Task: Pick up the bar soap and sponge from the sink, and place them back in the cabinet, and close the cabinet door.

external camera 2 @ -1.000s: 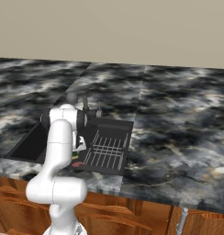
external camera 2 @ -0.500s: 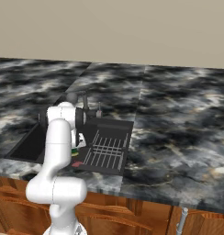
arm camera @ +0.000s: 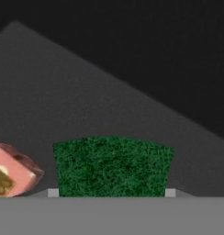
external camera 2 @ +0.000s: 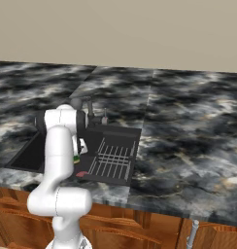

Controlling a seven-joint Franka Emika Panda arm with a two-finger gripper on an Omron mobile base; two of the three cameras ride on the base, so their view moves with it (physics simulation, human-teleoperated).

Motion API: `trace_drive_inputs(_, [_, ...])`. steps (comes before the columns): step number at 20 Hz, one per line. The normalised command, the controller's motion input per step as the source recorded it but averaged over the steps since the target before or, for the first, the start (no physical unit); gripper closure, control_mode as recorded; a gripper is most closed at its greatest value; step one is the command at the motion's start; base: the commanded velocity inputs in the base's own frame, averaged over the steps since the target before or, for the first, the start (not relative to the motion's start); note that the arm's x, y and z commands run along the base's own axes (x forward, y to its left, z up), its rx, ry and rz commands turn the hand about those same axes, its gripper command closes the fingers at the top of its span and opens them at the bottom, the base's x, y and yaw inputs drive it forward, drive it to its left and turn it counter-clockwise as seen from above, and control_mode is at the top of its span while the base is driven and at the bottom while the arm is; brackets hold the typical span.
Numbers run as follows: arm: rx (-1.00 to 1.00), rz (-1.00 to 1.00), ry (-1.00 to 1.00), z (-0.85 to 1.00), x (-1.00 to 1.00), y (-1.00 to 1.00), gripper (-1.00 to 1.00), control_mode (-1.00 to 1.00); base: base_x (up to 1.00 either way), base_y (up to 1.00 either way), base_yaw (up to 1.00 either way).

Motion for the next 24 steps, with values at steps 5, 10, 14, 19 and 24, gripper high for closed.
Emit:
trace_drive_inputs(5, [0.00,0.01,0.00,0.35,-0.18,0.06,1.00,-1.00,0.00,0.00,0.00])
trace_drive_inputs(10, [0.00,0.00,0.00,0.46,-0.15,0.00,1.00,-1.00,0.00,0.00,0.00])
trace_drive_inputs(14, [0.00,0.00,0.00,0.56,-0.09,-0.01,1.00,-1.00,0.00,0.00,0.00])
trace_drive_inputs(19, [0.00,-0.01,0.00,0.44,-0.01,-0.04,1.00,-1.00,0.00,0.00,0.00])
trace_drive_inputs(24, [0.00,-0.03,0.00,0.50,0.00,-0.05,1.00,-1.00,0.00,0.00,0.00])
